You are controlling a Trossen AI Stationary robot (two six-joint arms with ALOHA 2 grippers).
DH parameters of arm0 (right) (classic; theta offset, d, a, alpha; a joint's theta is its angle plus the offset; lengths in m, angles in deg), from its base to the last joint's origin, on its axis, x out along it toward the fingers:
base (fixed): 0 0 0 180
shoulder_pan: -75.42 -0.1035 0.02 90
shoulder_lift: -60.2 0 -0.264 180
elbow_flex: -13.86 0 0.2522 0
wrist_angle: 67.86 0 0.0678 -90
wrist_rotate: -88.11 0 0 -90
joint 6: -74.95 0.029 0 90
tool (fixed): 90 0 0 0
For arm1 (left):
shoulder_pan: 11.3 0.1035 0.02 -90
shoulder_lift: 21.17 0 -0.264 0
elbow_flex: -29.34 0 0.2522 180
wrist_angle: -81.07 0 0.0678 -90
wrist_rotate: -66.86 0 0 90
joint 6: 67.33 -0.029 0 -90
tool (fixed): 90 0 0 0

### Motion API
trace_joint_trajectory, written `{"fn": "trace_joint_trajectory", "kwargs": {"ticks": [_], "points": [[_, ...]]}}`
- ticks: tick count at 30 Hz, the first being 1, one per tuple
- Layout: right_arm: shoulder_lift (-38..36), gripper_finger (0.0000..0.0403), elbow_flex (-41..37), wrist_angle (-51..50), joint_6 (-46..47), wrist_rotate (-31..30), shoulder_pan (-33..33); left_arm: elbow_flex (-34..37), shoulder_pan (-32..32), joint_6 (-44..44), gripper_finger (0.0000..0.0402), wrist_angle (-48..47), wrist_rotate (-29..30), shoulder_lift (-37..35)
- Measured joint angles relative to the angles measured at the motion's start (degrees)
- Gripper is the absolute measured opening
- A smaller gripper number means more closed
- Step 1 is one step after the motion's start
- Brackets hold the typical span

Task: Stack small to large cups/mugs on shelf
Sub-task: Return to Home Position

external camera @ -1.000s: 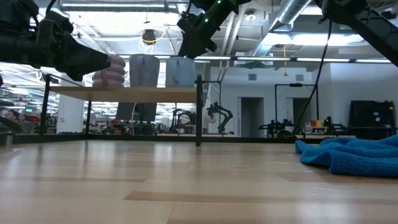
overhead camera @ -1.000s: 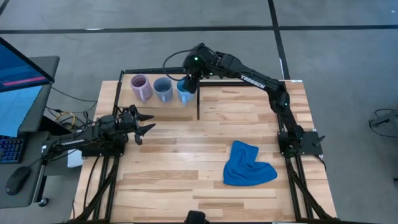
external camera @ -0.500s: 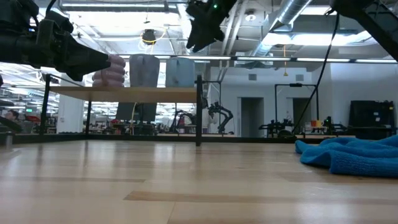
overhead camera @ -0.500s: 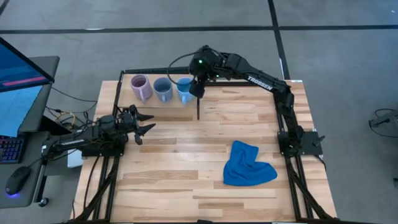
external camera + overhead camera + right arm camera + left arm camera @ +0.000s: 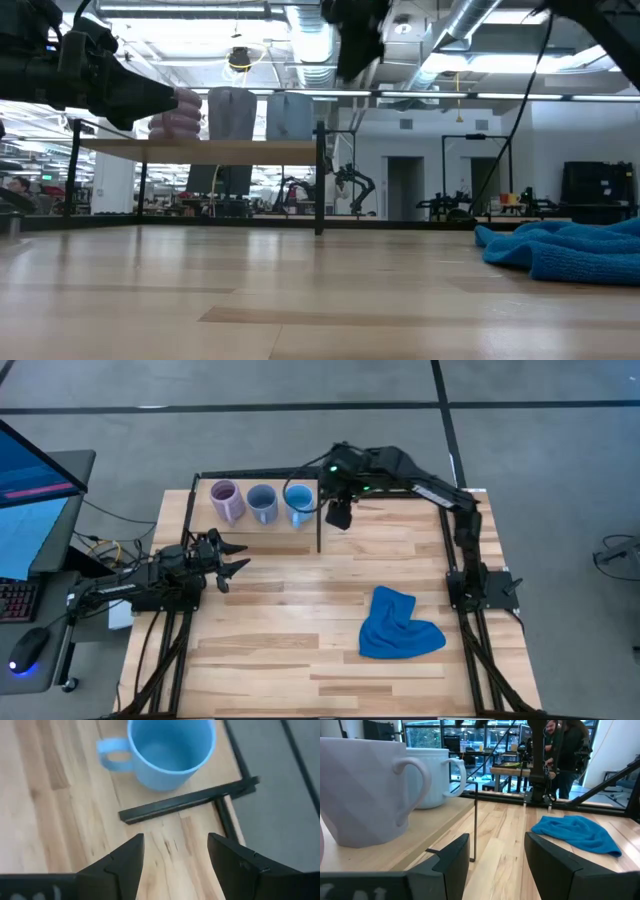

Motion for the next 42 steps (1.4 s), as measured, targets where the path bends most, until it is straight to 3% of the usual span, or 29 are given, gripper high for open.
{"fn": "trace_joint_trajectory", "kwargs": {"ticks": [10,15,27,35,42], "points": [[-12.6,0.0242,-1.8,8.1,-3.7,0.9,-3.8,0.0,0.0,0.0,0.018,0.0,0.0,0.0],[-19.3,0.0242,-9.4,10.9,-3.8,0.8,-4.2,0.0,0.0,0.0,0.018,0.0,0.0,0.0],[-43.1,0.0242,-55.2,41.3,-3.5,0.9,-2.9,0.0,0.0,0.0,0.018,0.0,0.0,0.0],[-60.4,0.0242,-84.9,66.7,-0.2,8.0,-1.3,0.0,0.0,-0.1,0.018,0.0,0.0,0.0],[-70.2,0.0242,-107.2,87.4,0.0,8.3,-1.1,0.0,0.0,0.0,0.018,0.0,0.0,0.0]]}}
